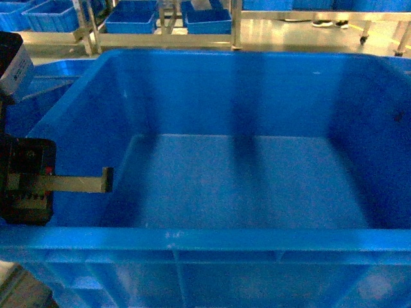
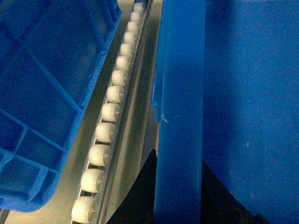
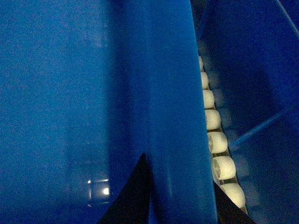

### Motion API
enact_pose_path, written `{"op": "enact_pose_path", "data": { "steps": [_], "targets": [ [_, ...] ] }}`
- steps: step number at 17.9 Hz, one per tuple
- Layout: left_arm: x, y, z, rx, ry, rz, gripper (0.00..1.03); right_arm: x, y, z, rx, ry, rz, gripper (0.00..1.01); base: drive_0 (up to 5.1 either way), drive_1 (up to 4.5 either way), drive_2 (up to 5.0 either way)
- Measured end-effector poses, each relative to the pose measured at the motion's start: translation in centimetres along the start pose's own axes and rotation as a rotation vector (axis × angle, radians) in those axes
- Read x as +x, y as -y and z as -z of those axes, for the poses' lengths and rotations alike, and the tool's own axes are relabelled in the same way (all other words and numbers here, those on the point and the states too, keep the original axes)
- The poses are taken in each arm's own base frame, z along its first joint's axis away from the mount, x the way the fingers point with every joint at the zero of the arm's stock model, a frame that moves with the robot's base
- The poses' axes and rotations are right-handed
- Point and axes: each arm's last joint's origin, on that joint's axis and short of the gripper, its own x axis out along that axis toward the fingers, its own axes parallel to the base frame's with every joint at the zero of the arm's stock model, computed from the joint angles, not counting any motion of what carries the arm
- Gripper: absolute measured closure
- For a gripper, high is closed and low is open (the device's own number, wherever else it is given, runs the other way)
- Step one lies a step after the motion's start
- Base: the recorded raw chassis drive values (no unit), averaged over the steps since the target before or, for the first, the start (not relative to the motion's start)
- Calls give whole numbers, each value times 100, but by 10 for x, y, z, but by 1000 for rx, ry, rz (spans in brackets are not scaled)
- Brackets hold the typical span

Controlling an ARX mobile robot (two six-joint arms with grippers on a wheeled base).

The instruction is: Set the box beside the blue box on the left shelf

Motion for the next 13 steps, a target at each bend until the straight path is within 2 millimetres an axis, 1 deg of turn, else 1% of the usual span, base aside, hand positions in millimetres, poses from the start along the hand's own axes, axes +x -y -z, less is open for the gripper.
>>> {"op": "enact_pose_path", "data": {
  "steps": [3,5,8,11,13],
  "targets": [
    [10,-1,-8,-9,-43,-16,90,12,-5,-7,-1,-25,-23,85,0,0,0],
    [12,-1,-12,-13,-85,-16,90,15,-6,-8,-1,-48,-22,84,0,0,0],
    [11,-1,-13,-6,-133,12,91,8,-6,-7,9,-68,-17,84,0,0,0],
    [3,-4,-4,8,-173,19,91,-6,-8,-1,-6,-85,-7,84,0,0,0],
    [-2,-4,-1,-2,-167,26,91,-12,-8,0,-4,-78,-5,84,0,0,0]
  ]
}}
